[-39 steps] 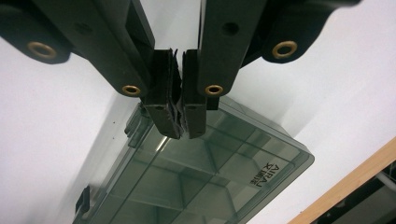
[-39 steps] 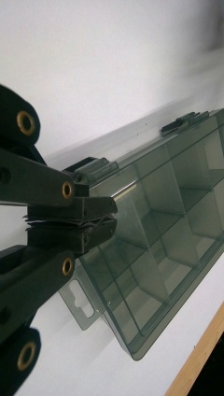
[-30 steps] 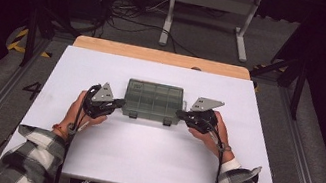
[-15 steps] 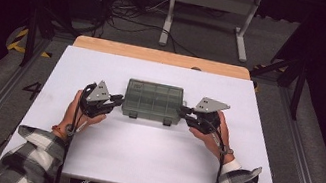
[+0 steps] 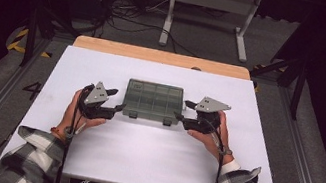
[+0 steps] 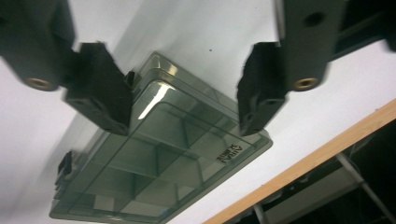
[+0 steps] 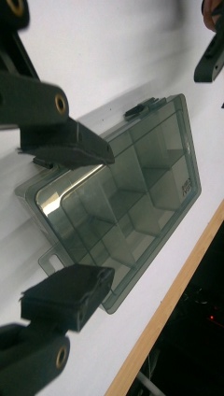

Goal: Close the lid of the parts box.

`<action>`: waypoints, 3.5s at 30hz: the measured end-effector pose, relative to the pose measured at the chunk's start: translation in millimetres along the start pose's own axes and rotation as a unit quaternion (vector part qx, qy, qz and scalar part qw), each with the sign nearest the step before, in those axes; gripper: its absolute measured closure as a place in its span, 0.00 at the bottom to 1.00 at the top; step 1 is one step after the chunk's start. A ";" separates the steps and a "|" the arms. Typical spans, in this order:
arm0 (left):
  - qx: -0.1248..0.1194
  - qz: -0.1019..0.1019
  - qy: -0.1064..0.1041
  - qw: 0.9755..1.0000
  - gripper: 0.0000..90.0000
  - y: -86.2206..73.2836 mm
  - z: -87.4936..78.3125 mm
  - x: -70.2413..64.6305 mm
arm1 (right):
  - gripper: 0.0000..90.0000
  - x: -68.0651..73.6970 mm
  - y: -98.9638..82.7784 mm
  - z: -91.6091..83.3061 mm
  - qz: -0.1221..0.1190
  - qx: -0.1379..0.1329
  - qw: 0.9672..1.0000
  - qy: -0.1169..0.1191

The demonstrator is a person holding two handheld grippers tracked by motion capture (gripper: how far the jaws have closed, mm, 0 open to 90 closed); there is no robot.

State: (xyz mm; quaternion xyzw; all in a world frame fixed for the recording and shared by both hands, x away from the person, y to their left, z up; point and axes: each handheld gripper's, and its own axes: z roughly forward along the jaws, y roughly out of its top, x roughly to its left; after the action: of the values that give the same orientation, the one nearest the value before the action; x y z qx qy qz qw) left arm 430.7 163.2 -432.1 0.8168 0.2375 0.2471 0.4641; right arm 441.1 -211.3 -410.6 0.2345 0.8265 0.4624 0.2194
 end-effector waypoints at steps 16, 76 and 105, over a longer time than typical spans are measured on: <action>-0.011 -0.003 -0.004 1.000 0.07 -1.5 -1.6 -0.5 | 0.08 0.9 -0.9 3.3 0.006 -0.001 0.999 -0.036; -0.050 0.027 0.008 0.998 0.06 -18.5 -54.4 -14.0 | 0.09 24.9 -17.8 -42.1 -0.053 -0.026 0.992 -0.112; -0.078 0.007 0.017 0.997 0.04 -36.1 -84.0 -21.6 | 0.06 34.5 -51.0 -80.7 -0.037 -0.038 0.987 -0.152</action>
State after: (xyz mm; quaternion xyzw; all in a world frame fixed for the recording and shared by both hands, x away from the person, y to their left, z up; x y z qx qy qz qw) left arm 356.0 220.1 -430.1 0.7758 0.2195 0.2820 0.5201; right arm 357.5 -267.9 -421.4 0.2625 0.7738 0.4437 0.3680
